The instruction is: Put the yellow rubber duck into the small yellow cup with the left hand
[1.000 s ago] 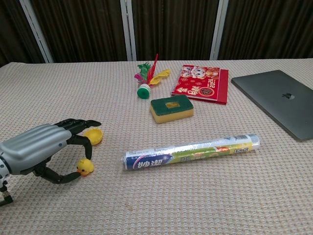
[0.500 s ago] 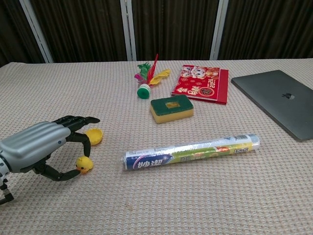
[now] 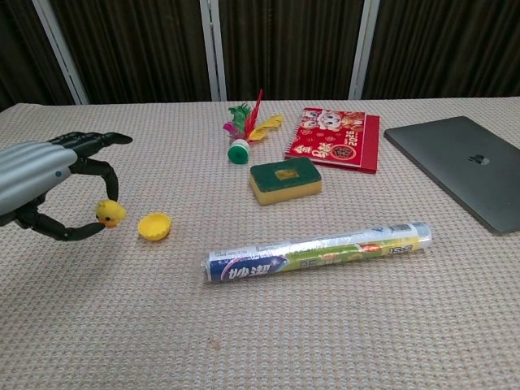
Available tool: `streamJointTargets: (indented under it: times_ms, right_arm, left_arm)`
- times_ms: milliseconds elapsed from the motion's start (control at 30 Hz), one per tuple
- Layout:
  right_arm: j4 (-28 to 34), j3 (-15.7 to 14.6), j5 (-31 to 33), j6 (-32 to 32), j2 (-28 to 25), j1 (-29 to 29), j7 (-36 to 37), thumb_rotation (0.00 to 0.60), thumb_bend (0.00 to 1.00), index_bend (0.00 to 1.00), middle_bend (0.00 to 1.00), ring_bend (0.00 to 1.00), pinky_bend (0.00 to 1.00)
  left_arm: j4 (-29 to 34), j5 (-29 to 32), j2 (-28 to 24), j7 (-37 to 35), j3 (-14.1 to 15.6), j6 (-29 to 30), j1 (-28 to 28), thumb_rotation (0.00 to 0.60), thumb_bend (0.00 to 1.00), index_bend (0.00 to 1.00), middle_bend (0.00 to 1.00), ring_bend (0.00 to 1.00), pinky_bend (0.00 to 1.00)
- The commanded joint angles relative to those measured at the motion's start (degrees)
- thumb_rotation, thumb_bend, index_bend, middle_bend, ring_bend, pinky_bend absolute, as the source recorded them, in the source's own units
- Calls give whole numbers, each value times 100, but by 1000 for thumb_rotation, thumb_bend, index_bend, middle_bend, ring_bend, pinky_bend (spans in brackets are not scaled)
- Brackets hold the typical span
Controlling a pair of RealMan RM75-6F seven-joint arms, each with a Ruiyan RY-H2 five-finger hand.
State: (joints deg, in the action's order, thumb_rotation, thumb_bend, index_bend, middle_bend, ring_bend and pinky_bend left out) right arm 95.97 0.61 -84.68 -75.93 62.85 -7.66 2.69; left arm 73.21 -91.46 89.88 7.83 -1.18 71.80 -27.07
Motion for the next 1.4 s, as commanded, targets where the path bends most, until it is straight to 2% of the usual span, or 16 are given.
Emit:
streamJointTargets:
  times_ms: [33,267,633,1033,1400]
  right_arm:
    - [5,0,0,0,-1,1,0,600,0,408,12,0,0]
    - [12,2,8,-1,1,5,17,600,0,408,12,0,0]
    - [5,-3,-12,-6,3,6,43,600,0,409,12,0,0]
    - [-2,-3,-25,-11,-2,8,86,600,0,409,12,0,0]
    - [8,-7,-26,-7,-10,10,107,600,0,409,11,0,0]
  left_arm:
    - [21,50,-157,10,-74,23,-22,600,343,512,0,0,0]
    - [-239,236,-119,-116,-201,-114,-101,600,344,513,0,0,0]
    - [-690,454,389,-196,-355,-362,-303,600,345,518,0,0,0]
    - [-983,438,848,-206,-246,-464,-390,600,343,521,0,0,0]
    - [-1181,477,998,-235,-155,-500,-350,600,345,522,0,0,0]
